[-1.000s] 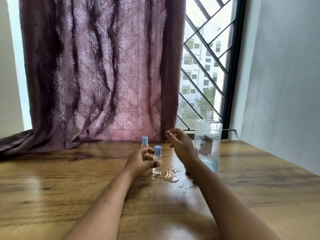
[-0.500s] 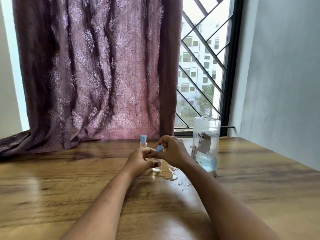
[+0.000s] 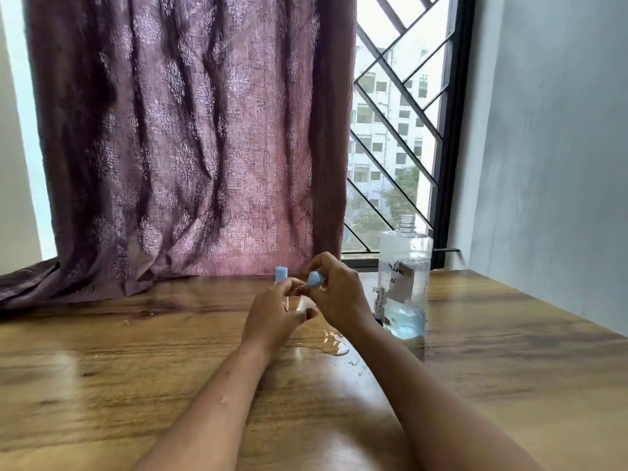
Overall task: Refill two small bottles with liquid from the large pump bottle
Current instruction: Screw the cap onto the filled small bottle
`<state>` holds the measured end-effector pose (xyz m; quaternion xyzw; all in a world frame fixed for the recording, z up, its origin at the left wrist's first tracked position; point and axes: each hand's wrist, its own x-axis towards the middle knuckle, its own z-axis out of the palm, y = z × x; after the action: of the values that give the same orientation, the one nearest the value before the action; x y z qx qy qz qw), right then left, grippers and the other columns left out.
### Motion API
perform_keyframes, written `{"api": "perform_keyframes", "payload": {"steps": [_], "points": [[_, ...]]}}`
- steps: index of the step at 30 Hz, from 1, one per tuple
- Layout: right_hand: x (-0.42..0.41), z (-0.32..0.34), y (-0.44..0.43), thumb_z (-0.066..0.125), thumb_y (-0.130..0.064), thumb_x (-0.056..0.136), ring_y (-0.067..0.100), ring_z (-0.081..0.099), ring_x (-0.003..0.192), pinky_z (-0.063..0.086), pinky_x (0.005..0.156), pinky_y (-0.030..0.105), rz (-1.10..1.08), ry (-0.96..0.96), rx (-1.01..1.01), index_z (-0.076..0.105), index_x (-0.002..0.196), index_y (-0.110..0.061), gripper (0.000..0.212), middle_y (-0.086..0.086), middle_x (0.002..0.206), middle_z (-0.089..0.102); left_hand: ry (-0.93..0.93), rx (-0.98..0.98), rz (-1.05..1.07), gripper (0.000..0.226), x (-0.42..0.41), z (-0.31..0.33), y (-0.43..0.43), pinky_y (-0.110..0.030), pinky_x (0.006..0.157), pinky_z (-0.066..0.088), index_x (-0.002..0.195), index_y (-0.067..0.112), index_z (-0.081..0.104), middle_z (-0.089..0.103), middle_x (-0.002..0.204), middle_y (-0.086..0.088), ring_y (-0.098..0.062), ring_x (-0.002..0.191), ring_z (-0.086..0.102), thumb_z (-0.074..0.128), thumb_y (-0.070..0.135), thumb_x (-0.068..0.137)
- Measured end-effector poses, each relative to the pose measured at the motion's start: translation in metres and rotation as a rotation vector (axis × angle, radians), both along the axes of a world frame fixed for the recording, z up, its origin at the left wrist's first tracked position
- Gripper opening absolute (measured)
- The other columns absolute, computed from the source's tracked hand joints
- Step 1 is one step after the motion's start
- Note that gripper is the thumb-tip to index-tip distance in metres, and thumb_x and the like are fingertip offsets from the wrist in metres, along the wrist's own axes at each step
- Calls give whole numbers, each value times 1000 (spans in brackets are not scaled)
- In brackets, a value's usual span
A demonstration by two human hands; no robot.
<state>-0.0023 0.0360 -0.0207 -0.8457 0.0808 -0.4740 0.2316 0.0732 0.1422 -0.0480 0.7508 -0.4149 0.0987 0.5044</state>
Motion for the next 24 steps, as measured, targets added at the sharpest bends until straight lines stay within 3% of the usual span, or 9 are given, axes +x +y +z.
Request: {"api": "perform_keyframes", "payload": {"steps": [4,7,15,24], "points": [[-2,-4,-13,73,-5,71,17,55,67,43,57,28,-92,-24,7,52,90,-18,31,0,76,61,-18,89,-9,46,-1,-4,-1,-23,70,41,112,31,57,65,100,14,-2,65,48,77,23,71],[-7,-7,-22,76,-11,72,17,52,65,36,58,25,-129,79,72,53,90,-14,30,-1,77,59,-20,115,12,34,2,-5,0,-22,67,42,104,30,60,68,92,13,-2,63,49,73,22,74],[-7,-10,-28,70,-17,80,20,59,76,38,63,26,-173,177,103,56,98,-16,23,3,89,64,-18,130,40,19,4,-5,2,-15,62,41,94,26,63,58,73,19,4,66,54,69,18,78],[-4,-12,-27,60,-9,83,29,60,86,44,66,31,-274,245,14,53,101,-19,22,9,98,65,-24,110,149,14,7,-6,3,-28,73,54,93,27,64,64,79,15,-5,74,62,67,29,80]]}}
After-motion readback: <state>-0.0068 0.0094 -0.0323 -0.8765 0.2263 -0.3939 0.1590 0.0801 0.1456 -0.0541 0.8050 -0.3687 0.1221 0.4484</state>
